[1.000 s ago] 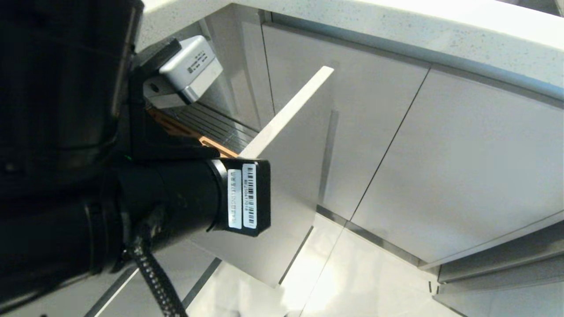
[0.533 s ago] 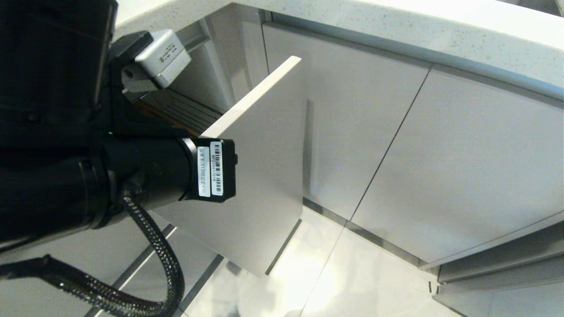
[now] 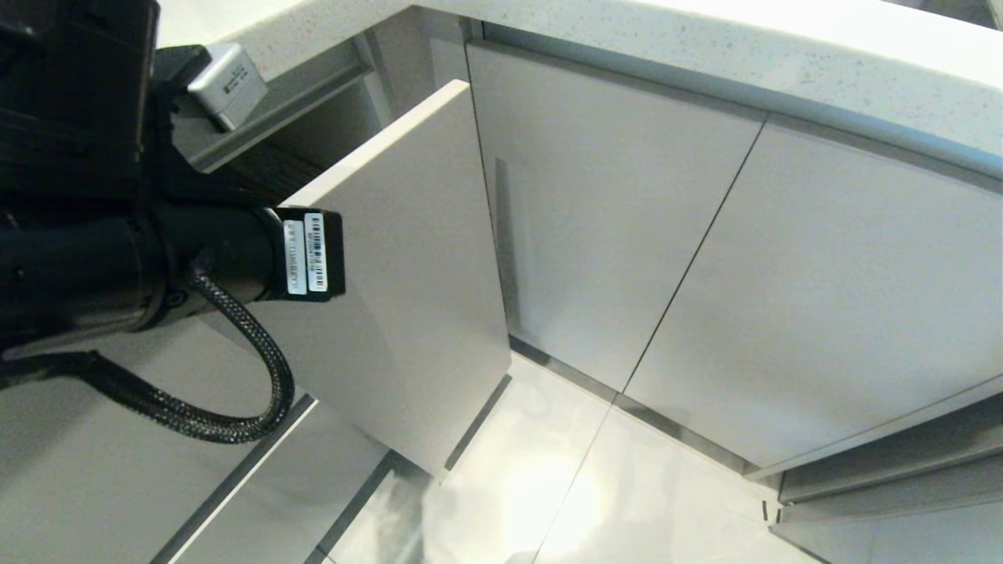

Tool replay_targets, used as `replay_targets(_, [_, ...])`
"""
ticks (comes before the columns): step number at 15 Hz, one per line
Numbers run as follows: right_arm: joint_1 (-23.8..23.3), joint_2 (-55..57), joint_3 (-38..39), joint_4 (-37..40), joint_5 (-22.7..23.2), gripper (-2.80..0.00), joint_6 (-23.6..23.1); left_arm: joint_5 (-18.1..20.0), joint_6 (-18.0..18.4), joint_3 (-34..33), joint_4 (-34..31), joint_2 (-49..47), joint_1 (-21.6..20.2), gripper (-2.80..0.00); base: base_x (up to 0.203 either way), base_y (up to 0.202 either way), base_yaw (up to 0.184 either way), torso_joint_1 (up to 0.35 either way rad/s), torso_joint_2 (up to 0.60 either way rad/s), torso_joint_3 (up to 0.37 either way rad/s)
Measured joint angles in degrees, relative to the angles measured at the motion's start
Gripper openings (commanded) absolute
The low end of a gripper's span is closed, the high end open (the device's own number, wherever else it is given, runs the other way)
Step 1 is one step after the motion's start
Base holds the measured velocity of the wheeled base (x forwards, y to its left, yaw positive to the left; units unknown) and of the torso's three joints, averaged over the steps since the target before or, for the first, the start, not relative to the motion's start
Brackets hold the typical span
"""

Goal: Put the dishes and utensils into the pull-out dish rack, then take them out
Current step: Close the cupboard

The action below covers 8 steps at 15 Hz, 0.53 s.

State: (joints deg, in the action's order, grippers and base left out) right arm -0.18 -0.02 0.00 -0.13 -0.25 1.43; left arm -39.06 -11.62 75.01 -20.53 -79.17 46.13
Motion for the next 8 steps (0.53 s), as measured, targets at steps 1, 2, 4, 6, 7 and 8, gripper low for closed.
replay_targets(1, [0.0, 0.0, 0.0, 0.0, 0.0, -2.8, 0.0, 0.0, 0.9, 0.0, 0.0, 0.2, -1.7, -2.8, 0.0, 0.0, 0.0, 0.0, 0.0, 0.0])
replay_targets(2, [0.0, 0.0, 0.0, 0.0, 0.0, -2.8, 0.0, 0.1, 1.6, 0.1, 0.0, 0.3, -3.1, -2.8, 0.0, 0.0, 0.0, 0.0, 0.0, 0.0])
replay_targets(4, [0.0, 0.0, 0.0, 0.0, 0.0, -2.8, 0.0, 0.3, 2.4, 0.5, 0.1, 0.5, -6.5, -2.8, 0.0, 0.0, 0.0, 0.0, 0.0, 0.0])
replay_targets(6, [0.0, 0.0, 0.0, 0.0, 0.0, -2.8, 0.0, 2.3, 2.6, 1.1, 0.0, 0.7, -8.8, -2.8, 0.0, 0.0, 0.0, 0.0, 0.0, 0.0])
replay_targets(7, [0.0, 0.0, 0.0, 0.0, 0.0, -2.8, 0.0, 3.1, 2.6, 1.2, -0.1, 0.9, -9.1, -2.8, 0.0, 0.0, 0.0, 0.0, 0.0, 0.0])
replay_targets(8, [0.0, 0.0, 0.0, 0.0, 0.0, -2.8, 0.0, 3.2, 2.7, 1.3, -0.2, 1.1, -9.3, -2.8, 0.0, 0.0, 0.0, 0.0, 0.0, 0.0])
